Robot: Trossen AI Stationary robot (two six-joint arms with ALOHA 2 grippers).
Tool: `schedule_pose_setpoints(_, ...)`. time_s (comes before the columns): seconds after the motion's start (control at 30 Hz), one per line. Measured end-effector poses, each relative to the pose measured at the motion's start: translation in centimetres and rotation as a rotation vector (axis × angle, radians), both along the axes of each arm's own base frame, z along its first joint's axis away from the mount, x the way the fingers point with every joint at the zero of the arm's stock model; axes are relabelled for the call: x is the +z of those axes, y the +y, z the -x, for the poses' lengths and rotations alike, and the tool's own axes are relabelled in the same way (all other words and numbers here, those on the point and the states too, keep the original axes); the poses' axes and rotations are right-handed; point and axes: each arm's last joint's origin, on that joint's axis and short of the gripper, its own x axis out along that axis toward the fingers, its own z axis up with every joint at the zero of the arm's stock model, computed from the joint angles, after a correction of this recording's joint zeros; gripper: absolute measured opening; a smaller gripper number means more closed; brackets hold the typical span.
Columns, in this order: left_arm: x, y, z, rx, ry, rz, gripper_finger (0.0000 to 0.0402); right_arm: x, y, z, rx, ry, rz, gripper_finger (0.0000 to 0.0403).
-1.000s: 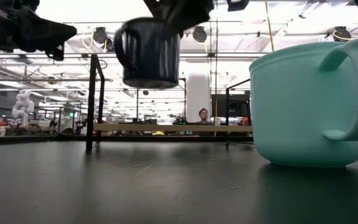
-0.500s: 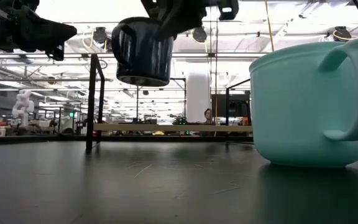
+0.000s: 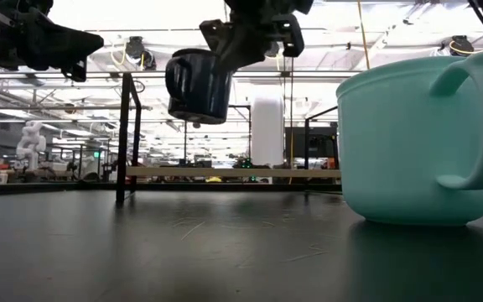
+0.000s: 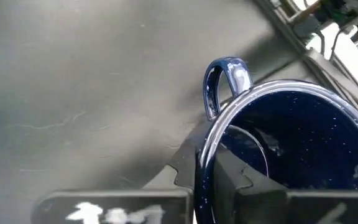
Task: Stack small to large cups/mugs on shelf
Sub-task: Put the dark blue cup on the shelf
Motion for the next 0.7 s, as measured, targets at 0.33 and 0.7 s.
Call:
schedule_pose_setpoints(0.33,0.0,0.0,0.0,0.002,-0.003,-0.048,0.0024,0.5,-3.3,0.0,-0.036,-0.086,-0.044,0.001)
schedule_pose_setpoints(0.7,0.0,0.0,0.0,0.002,-0.001,-0.047,0.0024,-0.2,-5.3,0.1,-0.157,-0.043,-0.068,0.001)
